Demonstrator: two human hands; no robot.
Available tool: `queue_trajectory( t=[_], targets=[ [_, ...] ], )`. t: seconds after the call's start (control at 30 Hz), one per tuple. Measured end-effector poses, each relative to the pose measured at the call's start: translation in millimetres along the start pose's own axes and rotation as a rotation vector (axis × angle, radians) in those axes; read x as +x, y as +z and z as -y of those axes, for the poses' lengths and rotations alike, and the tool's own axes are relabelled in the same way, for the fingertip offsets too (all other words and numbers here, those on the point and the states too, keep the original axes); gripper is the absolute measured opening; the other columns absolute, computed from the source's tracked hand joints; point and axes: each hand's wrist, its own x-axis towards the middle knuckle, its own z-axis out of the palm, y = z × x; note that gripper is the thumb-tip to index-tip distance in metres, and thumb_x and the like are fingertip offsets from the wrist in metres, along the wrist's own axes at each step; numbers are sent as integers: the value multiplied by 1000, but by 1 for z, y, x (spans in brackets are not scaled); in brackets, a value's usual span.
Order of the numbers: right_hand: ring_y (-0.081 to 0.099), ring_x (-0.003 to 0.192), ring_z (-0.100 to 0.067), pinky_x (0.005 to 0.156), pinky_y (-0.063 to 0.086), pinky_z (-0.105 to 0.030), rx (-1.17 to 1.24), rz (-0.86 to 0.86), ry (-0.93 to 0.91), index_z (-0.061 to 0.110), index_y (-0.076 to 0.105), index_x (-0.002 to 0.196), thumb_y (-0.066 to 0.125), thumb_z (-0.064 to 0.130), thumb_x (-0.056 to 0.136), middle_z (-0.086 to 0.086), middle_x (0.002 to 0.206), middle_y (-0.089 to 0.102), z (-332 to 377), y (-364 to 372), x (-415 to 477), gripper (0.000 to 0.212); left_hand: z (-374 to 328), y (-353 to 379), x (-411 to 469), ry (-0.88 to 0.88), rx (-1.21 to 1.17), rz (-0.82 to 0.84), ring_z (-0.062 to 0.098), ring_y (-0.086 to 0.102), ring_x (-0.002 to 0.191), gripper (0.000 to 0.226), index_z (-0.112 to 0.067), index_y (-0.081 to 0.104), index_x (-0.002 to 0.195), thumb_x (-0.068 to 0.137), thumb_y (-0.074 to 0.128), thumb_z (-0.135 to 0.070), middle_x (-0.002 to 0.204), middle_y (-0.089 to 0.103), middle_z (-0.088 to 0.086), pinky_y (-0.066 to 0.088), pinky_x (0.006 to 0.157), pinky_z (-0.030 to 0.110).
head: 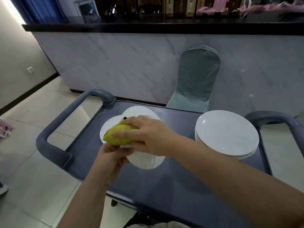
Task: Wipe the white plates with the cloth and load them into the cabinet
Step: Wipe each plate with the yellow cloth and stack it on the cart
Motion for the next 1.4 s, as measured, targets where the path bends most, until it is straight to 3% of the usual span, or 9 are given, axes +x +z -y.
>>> queue_trajectory(
  t=[0.07,0.27,0.37,0.47,0.57,0.8,1.03,1.23,1.4],
  targets=[
    [54,109,-27,87,42,-32,61,8,88,31,59,132,66,19,87,-6,127,56,-11,-5,5,47,3,-1,-2,-17,-10,11,22,73,77,24,-11,79,81,66,65,2,84,75,9,58,59,30],
    [54,116,-16,98,45,-32,318,-165,907,40,57,129,55,21,89,8,129,59,-76,-12,-23,45,9,7,-3,-87,-302,-2,12,72,79,30,-14,80,83,70,58,3,91,76,3,56,58,20],
    [57,112,-13,93,42,-23,244,-310,1041,41,58,128,58,23,86,12,124,62,-52,8,-81,46,12,11,2,-89,-455,-71,13,72,86,33,-17,80,83,70,57,3,98,75,2,60,67,24],
    [53,111,-8,93,35,-10,236,-445,840,40,52,134,57,25,85,12,125,56,8,42,-90,51,20,25,10,-126,-555,-115,17,73,90,33,-12,77,92,70,57,3,102,75,8,60,74,28],
    [56,107,-21,85,49,-27,113,-384,498,30,52,136,57,22,89,-4,127,56,36,55,-83,48,25,33,13,-168,-548,-97,17,73,84,40,-9,65,112,73,58,-3,99,75,10,60,68,26],
    [50,111,-12,98,40,-30,127,-486,845,27,54,136,61,9,88,-1,123,58,-22,-5,-103,51,10,11,1,-89,-135,198,14,61,61,19,-10,70,71,61,67,6,69,65,4,52,53,21],
    [56,111,-23,89,50,-34,78,-322,473,24,58,132,61,18,84,-4,126,56,9,0,-78,49,-4,20,22,-17,-165,215,22,71,79,29,-9,77,81,70,55,8,85,73,11,58,65,30],
    [57,105,-29,92,41,-25,-70,-576,835,16,58,133,63,6,83,-11,119,59,-26,-37,-106,51,-4,36,39,-79,87,488,26,69,77,26,-3,76,86,66,61,5,85,73,15,56,61,32],
    [52,114,-24,91,47,-32,-116,-357,574,31,51,137,58,26,86,-6,131,52,5,-30,-111,52,1,74,65,-161,-15,488,25,70,76,29,-5,77,88,71,56,7,87,73,14,57,61,31]
  ],
)
